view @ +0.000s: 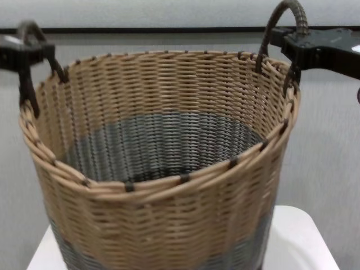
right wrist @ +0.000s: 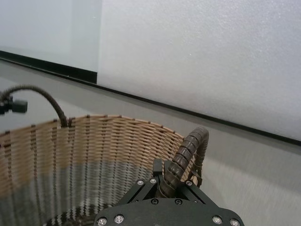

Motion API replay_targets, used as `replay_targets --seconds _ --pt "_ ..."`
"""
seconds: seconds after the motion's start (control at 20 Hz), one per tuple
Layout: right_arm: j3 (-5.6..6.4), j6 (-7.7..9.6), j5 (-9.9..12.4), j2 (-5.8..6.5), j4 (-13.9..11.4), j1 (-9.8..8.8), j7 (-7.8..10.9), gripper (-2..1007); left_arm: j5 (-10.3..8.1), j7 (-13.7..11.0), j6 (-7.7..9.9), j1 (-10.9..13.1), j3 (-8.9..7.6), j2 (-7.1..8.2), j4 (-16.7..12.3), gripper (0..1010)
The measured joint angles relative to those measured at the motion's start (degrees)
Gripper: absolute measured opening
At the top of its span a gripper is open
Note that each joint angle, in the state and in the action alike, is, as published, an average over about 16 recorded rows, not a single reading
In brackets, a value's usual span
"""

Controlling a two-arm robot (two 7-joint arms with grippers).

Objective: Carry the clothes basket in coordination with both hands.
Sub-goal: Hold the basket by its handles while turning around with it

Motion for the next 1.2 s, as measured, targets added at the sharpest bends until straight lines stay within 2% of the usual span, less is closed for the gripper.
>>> replay_targets --seconds 0.3,0.55,1.2 --pt "0.05 0.17 0.35 0.06 -1.93 0.14 0.30 31 0.02 0.33 0.45 0.63 -2.24 1.18 -3.27 1" --pt "0.12 0.05 0.75 0.18 -2.85 0.35 0.48 31 -0.16 0.33 0.76 1.19 -3.51 1.78 -4.91 1" --pt "0.59 -0.07 1.65 0.45 -2.93 -0.11 0.22 31 -0.61 -1.32 -1.56 1.82 -4.13 1.88 -5.15 1"
